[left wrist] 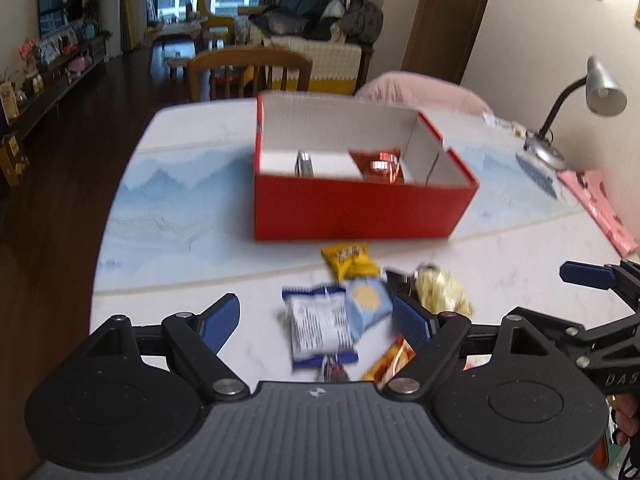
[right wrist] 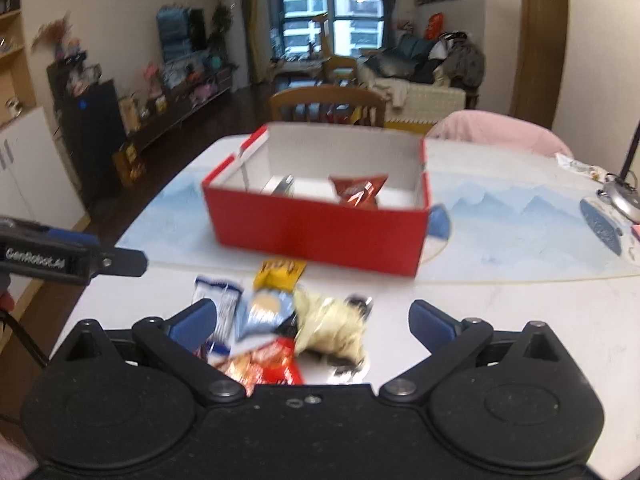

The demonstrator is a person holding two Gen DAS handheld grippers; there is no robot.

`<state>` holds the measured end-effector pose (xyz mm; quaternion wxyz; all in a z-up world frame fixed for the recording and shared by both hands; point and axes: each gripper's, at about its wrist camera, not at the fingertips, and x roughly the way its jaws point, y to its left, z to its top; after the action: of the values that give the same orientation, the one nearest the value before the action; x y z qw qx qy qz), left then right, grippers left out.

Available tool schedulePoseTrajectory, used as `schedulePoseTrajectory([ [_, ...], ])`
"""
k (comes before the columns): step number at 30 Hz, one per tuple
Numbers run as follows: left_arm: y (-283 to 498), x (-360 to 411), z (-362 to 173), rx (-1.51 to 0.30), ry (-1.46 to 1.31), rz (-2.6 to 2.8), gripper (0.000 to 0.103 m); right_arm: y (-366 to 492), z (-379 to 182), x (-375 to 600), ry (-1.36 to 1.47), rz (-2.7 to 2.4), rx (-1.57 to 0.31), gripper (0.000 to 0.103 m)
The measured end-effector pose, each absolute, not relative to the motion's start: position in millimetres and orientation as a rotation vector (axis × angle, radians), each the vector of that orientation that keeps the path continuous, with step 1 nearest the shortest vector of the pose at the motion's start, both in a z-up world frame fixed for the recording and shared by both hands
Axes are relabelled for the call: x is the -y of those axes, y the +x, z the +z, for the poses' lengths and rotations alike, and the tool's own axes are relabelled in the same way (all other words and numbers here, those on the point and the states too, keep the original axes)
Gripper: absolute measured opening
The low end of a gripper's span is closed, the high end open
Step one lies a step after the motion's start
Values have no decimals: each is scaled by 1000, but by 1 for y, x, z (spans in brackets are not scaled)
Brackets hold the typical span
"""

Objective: Organize snacks
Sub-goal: 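Withdraw both tools from the box back toward the snack pile, then grasp the dark chocolate packet with left tool while right tool grasps red chip bag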

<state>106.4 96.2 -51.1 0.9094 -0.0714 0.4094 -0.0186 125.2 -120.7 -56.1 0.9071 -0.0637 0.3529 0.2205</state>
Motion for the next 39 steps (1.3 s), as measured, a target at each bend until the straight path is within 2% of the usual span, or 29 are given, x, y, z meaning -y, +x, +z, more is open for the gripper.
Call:
schedulePoseTrajectory([
  [13,113,-85,-106,-1024,-140,-57,84,121,-130,79,-303,581,-887,102],
  [23,115,-82,-125,-1083,-118,-59,84,143,-145,65,-330,660,-959,101],
  [25,116,-83,-129,-1098,-127,-60,84,147,-150,63,-341,656,-987,99],
  [28,118,-83,-135,-1114,-121,-56,84,154,-156,62,-327,659,-1058,88],
  [33,124,-78,-143,-1123,-108,-58,84,149,-155,63,-346,666,-1055,85],
  [39,131,-75,-152,-1145,-114,-69,83,146,-152,67,-351,653,-1053,74],
])
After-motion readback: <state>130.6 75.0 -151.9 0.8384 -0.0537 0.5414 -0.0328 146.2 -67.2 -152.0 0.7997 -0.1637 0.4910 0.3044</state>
